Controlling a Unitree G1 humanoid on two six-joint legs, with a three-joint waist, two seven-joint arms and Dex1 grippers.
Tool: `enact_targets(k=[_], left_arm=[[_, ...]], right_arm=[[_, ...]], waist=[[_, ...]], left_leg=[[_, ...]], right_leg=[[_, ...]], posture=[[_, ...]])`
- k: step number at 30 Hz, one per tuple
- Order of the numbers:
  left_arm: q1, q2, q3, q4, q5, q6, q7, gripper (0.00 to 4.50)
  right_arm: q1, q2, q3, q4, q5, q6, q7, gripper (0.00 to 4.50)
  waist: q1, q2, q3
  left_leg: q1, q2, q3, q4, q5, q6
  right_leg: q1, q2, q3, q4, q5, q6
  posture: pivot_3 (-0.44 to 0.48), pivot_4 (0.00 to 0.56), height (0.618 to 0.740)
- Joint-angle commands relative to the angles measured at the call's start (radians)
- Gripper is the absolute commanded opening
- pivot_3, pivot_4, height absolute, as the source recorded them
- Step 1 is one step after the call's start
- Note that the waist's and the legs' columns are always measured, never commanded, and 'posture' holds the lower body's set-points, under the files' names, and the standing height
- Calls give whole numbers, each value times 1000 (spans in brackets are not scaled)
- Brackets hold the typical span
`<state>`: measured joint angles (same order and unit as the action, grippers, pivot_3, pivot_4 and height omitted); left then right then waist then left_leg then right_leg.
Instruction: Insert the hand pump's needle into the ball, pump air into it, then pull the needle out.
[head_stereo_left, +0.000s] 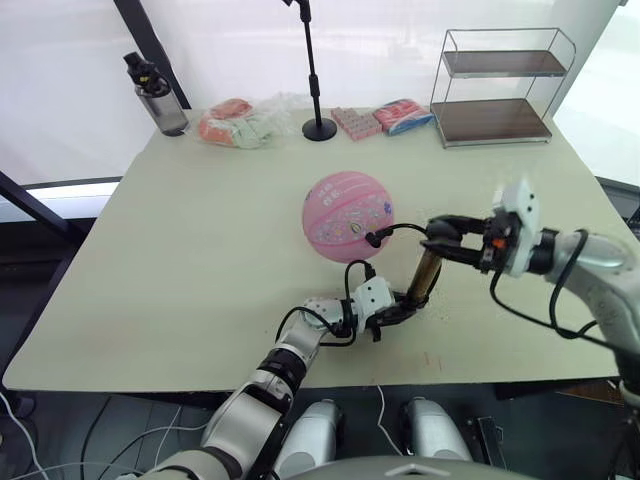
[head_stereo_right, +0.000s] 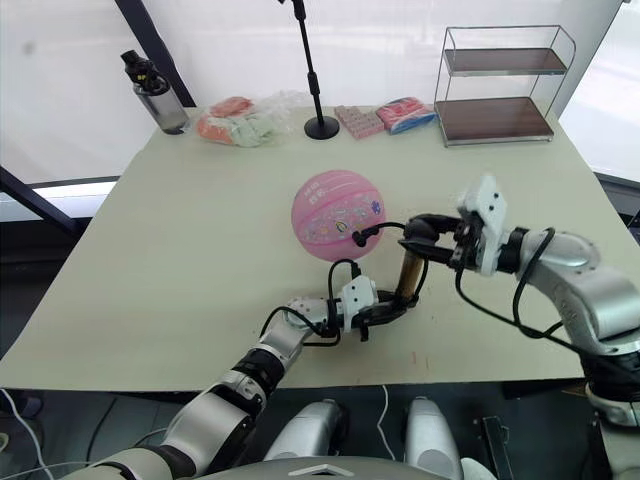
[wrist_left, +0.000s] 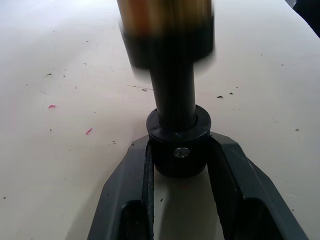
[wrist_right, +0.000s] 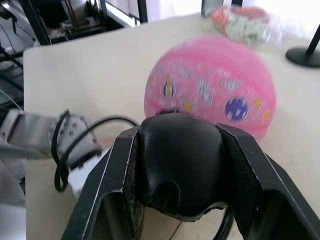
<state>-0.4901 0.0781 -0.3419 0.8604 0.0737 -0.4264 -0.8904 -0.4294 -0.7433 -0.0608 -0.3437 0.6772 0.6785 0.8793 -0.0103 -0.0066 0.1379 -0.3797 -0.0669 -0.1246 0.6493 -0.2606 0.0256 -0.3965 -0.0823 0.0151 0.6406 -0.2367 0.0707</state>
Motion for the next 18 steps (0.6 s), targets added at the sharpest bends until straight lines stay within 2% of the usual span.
enact_targets(k=[1, 9, 18], left_arm=[[42, 10, -31, 72, 41, 20, -16, 1067], [42, 6, -31, 68, 40, 24, -16, 1067], [47, 7, -32, 58, 40, 28, -17, 1067]], right_arm=[[-73, -33, -94, -24, 60, 24, -3, 1688], [-183, -99, -154, 21, 105, 65, 5, 1688], [-241, -131, -193, 45, 161, 88, 1, 1687]], waist=[[1, 0, 0], [1, 1, 1], [4, 1, 3]], left_leg=[[0, 0, 0, 0, 0, 0], [0, 0, 1, 0, 0, 0], [-1, 0, 1, 0, 0, 0]], right_leg=[[0, 0, 0, 0, 0, 0], [0, -1, 0, 0, 0, 0], [0, -1, 0, 0, 0, 0]], posture=[[0, 150, 740], [0, 150, 740], [0, 150, 740]])
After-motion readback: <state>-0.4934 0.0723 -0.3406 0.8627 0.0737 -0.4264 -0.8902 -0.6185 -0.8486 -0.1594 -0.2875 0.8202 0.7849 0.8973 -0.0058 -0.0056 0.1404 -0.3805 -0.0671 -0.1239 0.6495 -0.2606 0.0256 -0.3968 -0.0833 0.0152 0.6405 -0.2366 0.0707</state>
